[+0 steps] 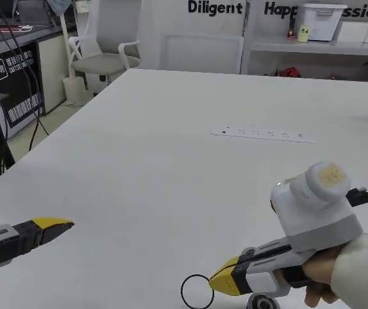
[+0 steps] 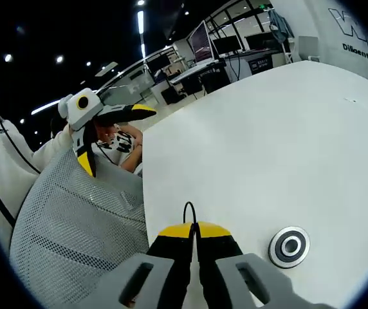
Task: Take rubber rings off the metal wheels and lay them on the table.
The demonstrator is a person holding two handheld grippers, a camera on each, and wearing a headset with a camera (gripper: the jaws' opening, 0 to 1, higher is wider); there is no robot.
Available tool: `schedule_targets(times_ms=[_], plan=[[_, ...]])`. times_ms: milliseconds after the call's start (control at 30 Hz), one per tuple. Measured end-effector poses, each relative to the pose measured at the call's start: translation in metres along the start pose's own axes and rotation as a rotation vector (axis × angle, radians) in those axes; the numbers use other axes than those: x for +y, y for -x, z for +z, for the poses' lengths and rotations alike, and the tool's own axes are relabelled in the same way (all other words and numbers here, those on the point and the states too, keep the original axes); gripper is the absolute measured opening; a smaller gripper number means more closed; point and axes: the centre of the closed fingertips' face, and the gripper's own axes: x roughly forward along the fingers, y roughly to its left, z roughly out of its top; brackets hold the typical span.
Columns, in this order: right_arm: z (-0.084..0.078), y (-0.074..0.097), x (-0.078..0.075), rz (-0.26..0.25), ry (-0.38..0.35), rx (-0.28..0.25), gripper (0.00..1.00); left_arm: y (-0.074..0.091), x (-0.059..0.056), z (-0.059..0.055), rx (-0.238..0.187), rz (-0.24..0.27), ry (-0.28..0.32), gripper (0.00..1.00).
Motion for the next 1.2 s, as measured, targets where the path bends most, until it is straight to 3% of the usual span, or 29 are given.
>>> schedule_targets(times_ms=[300,633,833,1200], plan=[[-0.01,-0.004,-0.011,-0.043,-0.004,0.018,0.0,-0.002,-0.002,0.0,-0.002,-0.014,0.001,0.95],[-0.013,0.001,-0.017,-0.076,0.013,0.02,0.11,-0.002,-0.001,-0.001,0.0,-0.014,0.004,0.95],[-0.01,0.014,-0.021,-0.092,0.038,0.007,0.13,-0.001,-0.001,-0.001,0.005,-0.014,0.001,0.94],[0.003,0.057,-0.024,-0.112,0.066,-0.087,0.16,-0.001,0.0,0.003,0.003,-0.019,-0.007,0.94]])
